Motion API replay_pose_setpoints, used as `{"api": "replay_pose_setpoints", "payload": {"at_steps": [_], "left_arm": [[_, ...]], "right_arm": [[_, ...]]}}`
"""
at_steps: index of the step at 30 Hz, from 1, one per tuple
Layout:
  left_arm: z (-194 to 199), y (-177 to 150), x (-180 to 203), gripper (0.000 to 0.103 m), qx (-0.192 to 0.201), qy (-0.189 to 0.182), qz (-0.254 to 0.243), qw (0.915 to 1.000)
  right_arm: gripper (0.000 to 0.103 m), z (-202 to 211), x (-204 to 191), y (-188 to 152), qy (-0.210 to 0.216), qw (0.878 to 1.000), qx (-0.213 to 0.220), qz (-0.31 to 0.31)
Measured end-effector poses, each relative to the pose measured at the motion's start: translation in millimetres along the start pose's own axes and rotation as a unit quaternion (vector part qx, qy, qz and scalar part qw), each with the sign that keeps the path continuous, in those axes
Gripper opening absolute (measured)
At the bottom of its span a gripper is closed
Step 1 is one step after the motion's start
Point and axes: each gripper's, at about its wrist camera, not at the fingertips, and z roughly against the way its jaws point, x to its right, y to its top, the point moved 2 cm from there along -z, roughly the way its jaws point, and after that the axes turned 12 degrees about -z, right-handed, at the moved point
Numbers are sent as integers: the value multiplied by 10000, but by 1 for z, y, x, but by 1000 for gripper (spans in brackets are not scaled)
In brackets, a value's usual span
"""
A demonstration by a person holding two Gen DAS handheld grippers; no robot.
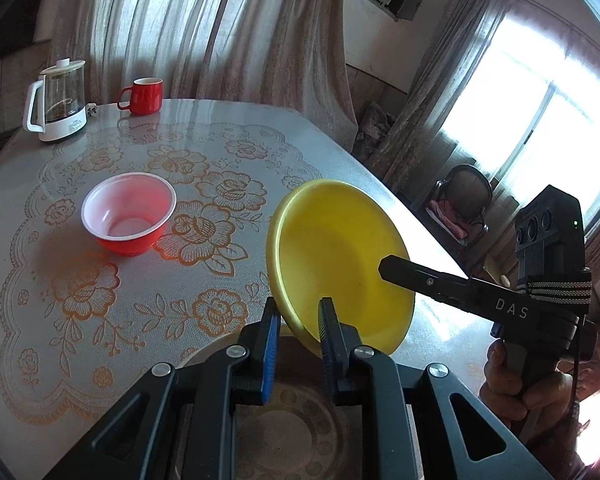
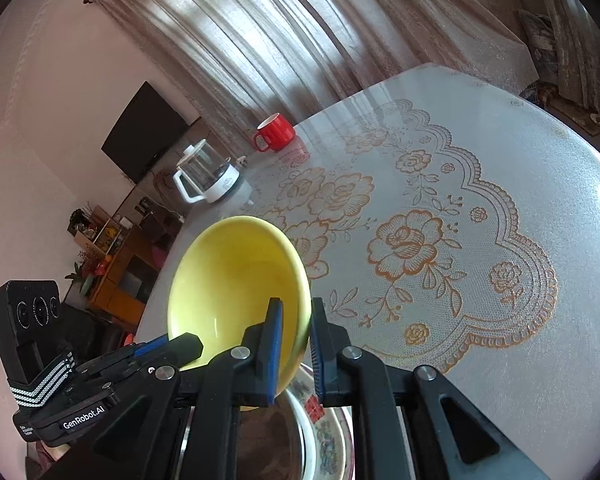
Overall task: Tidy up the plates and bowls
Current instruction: 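Carry the yellow bowl over the steel bowl and lower it inside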
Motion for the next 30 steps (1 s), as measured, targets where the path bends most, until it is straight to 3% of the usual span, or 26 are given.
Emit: {"api": "replay_pose_setpoints", "payload": {"at_steps": [10, 20, 30], "left_arm": [[47, -45, 1, 19, 259, 58, 154, 9995], [56, -95, -2, 19, 72, 50, 461, 9989], [50, -112, 1, 19, -75, -32, 532, 9985]], "right_arm": [[12, 19, -30, -42, 178, 9991, -148, 367], [12, 10, -34, -83, 80, 9964, -614, 575], [14, 3, -26, -100, -214, 9937, -917, 604]]}}
